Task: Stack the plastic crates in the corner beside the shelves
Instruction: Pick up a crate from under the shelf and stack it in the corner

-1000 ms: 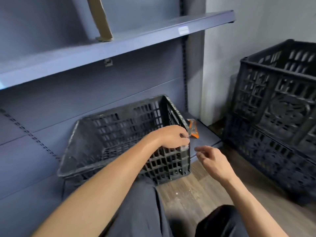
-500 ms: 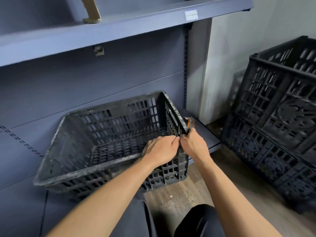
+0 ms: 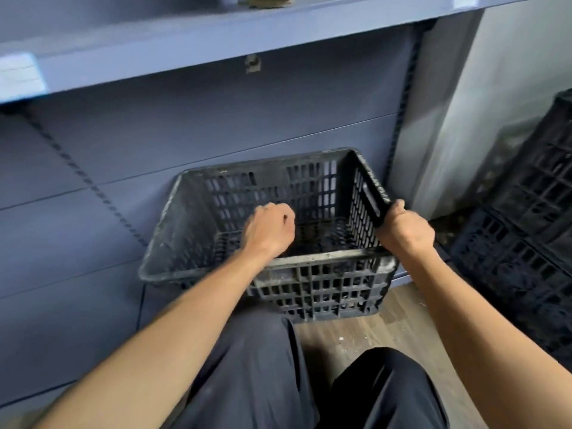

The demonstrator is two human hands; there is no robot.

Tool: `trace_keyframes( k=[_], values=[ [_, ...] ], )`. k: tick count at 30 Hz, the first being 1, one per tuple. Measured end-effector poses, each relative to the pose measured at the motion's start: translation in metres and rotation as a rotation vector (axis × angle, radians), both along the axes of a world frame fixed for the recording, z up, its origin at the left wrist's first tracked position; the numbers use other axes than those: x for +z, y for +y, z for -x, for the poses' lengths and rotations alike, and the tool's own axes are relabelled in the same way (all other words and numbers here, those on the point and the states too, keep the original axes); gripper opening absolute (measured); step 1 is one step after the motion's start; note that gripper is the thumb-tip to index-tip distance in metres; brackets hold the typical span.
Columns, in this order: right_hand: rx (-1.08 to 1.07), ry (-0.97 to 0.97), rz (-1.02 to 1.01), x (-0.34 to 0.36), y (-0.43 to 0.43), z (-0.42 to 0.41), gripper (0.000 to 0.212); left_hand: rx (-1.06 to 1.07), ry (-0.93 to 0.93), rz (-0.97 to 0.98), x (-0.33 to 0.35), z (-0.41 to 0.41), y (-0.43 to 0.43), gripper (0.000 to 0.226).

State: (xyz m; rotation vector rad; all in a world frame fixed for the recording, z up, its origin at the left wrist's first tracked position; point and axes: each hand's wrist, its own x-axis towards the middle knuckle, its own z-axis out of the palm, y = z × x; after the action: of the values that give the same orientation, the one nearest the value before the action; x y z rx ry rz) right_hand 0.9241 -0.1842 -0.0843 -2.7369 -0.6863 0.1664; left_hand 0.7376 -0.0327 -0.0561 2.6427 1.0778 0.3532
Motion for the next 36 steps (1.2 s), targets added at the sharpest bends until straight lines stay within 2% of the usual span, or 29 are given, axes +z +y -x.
trace_keyframes(
  k=[6,10,13,16,19,24,28,33,36],
  values=[
    [0.005,-0.110,0.009,-0.009,0.016,0.005,0.029,0.364,0.096,-0.100,-0.005,0.073,0.079,0.024],
    [0.008,-0.156,0.024,-0.012,0.015,0.003,0.024,0.520,0.230,-0.113,-0.013,0.110,0.107,0.034],
    [0.007,-0.151,0.033,-0.013,0.015,0.003,0.027,0.615,0.259,-0.044,-0.019,0.123,0.107,0.044],
    [-0.002,-0.144,0.039,-0.014,0.016,0.001,0.031,0.633,0.213,0.003,-0.021,0.131,0.104,0.057],
    [-0.009,-0.118,-0.001,-0.014,0.015,-0.001,0.017,0.639,0.162,0.001,-0.023,0.135,0.106,0.064],
    [-0.059,-0.017,-0.094,-0.015,0.014,-0.009,0.021,0.731,0.166,0.018,-0.027,0.132,0.125,0.044],
    [-0.079,0.073,-0.100,-0.014,0.014,-0.017,0.027,0.799,0.201,0.060,-0.026,0.121,0.141,0.055],
    [-0.113,0.043,-0.102,-0.017,0.014,-0.016,0.023,0.862,0.136,0.041,-0.036,0.116,0.142,0.051],
    [-0.102,0.137,-0.112,-0.008,0.007,-0.013,0.024,0.845,0.072,0.123,-0.028,0.128,0.141,0.044]
  ],
)
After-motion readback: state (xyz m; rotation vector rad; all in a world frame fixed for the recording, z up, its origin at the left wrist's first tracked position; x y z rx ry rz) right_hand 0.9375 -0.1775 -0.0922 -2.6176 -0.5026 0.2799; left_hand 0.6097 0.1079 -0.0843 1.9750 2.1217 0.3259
